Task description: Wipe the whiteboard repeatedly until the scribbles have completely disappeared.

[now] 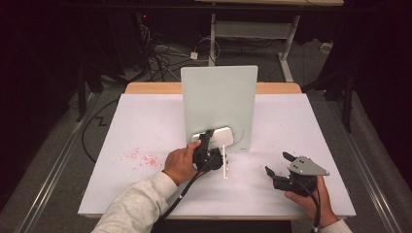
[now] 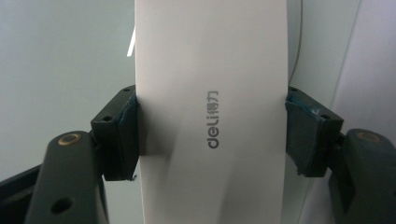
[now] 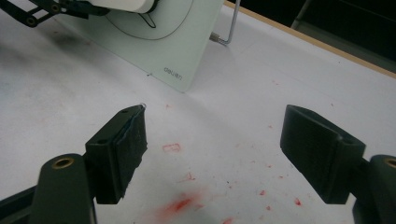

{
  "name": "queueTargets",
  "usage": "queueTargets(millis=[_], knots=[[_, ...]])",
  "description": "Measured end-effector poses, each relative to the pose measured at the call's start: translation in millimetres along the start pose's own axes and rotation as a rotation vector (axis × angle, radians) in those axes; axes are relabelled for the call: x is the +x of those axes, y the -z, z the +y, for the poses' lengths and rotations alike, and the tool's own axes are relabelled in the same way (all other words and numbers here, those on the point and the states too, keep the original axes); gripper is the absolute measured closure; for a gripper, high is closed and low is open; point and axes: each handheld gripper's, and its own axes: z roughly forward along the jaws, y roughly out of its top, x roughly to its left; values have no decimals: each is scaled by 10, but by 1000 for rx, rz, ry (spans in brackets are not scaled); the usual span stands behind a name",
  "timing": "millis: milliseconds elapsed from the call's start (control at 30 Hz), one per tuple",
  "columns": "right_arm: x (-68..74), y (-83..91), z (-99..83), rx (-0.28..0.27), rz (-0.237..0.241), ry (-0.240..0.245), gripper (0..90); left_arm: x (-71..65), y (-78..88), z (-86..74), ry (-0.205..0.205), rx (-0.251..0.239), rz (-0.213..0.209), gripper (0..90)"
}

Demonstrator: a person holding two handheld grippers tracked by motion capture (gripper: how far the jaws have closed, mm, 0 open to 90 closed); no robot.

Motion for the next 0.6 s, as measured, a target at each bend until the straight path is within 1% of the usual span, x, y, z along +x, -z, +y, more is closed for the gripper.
queueTargets(millis=[167, 233, 267, 333, 433, 500, 600], knots=[[5, -3, 0, 1, 3, 5, 234, -4, 33, -133, -14, 19, -4, 288], [5, -1, 0, 0, 2, 5, 234, -1, 38, -152, -11, 20, -7, 288], [6, 0, -1, 1, 1, 1, 234, 5, 45, -190, -5, 19, -12, 288], [0, -1, -5, 3, 2, -2, 234, 7, 51, -204, -9, 23, -13, 288], [0, -1, -6, 2, 3, -2, 234, 11, 62, -252, -4, 28, -17, 288], [1, -1, -6, 3, 2, -3, 234, 16, 76, -302, -13, 37, -19, 288], [1, -2, -7, 3, 3, -3, 234, 14, 82, -327, -13, 39, -19, 288]])
